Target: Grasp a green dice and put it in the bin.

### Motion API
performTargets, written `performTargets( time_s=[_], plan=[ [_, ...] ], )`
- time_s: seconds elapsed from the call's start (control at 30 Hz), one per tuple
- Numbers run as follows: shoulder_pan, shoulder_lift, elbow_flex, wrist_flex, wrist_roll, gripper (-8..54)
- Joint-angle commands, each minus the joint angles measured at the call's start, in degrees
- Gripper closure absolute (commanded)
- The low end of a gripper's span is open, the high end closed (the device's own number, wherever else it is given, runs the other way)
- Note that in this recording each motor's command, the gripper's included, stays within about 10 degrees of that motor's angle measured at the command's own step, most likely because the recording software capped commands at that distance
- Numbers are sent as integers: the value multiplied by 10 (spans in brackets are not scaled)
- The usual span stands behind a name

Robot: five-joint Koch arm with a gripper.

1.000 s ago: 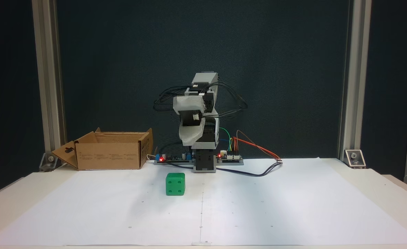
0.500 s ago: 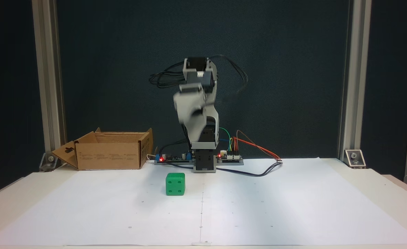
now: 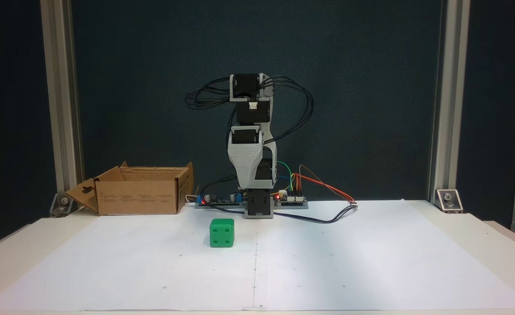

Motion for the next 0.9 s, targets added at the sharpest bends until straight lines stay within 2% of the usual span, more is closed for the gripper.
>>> performTargets(
  time_s=[0.0, 0.47, 0.87],
  plan=[
    [11, -5, -33, -16, -68, -9],
    [125, -54, -33, -152, -180, -8],
    [123, -57, 17, -162, -181, -9]
  ],
)
